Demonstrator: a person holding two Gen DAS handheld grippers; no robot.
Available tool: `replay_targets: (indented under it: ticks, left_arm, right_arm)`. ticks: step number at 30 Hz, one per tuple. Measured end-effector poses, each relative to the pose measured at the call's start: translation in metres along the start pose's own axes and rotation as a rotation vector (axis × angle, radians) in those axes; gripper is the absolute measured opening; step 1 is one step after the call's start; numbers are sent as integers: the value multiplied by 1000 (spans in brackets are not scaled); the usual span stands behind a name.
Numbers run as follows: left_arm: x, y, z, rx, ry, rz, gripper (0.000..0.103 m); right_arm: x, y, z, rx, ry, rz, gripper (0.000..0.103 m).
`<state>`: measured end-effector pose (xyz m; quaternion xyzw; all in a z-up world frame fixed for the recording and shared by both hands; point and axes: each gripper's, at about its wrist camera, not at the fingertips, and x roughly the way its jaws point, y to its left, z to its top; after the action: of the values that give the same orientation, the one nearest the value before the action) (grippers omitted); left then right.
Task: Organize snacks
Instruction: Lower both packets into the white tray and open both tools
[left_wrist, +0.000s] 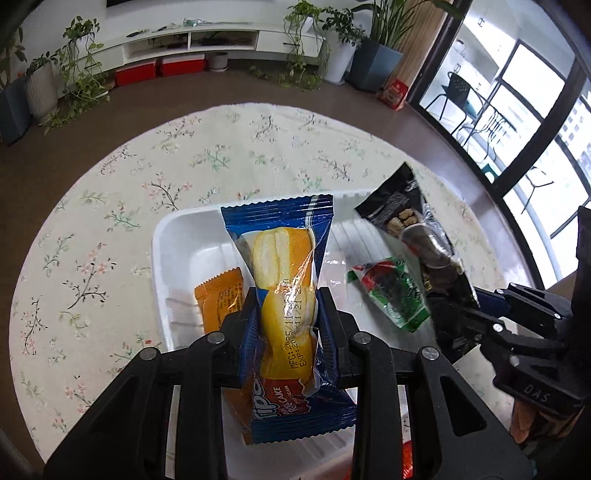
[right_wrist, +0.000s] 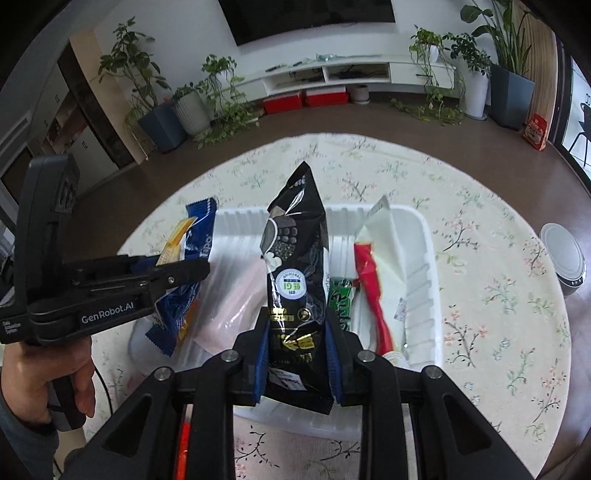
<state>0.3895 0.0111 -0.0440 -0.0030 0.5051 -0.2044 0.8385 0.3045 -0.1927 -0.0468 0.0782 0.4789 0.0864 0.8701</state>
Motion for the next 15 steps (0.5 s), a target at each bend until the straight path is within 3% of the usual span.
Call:
replay_targets:
  ticks: [10,12,14,15]
  left_arm:
    - [31,-9,-7,30,28,38,29]
    - [33,-10,-6,24,27,40,34]
    - [31,-8,-7,23,15,40,54]
    - [30,-8,-7,22,7,35,55]
  right_arm:
    - [28,-3,-10,-16,53,-67,30]
    - [29,-3,-9,-13,50,-75,31]
    - [29,-5,-8,-8,44,-75,32]
    - [30,-5,-8,-8,43,-76,33]
